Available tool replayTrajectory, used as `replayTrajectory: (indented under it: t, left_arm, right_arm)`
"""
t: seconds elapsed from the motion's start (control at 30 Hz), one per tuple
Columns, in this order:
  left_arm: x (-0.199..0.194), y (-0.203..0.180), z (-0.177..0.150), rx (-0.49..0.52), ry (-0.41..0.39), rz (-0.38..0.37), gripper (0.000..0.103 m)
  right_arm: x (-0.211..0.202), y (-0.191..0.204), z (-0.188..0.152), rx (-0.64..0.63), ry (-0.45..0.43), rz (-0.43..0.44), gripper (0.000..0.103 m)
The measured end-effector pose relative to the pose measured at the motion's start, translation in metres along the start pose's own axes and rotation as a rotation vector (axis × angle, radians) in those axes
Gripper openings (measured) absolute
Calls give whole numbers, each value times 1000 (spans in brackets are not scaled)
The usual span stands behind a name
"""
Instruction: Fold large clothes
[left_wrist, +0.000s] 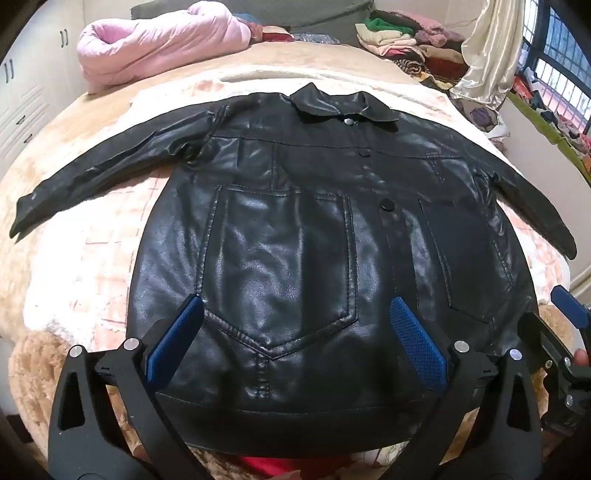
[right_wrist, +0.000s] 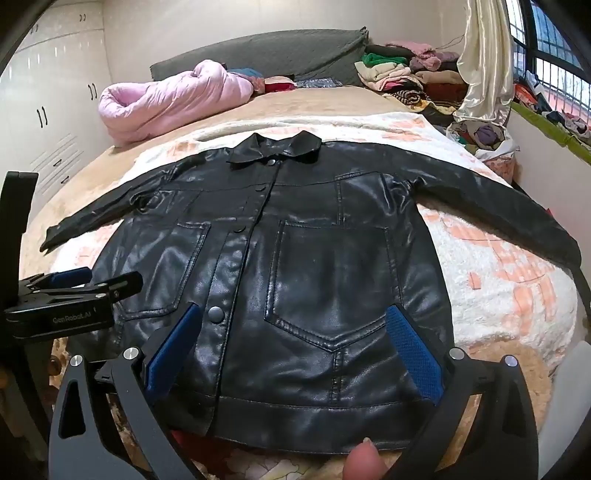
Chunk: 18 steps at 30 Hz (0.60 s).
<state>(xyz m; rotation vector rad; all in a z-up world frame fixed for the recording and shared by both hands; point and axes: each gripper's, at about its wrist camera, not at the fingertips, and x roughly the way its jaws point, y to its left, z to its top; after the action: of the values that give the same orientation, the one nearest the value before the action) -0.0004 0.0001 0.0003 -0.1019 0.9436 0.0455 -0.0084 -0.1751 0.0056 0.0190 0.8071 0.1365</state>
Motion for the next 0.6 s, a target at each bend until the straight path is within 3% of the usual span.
replayTrajectory:
  t: [0.6]
  left_arm:
    - [-2, -2, 1, 0, 1, -8, 95]
  right_arm:
    - [-2, 4, 2, 5, 3, 14, 99]
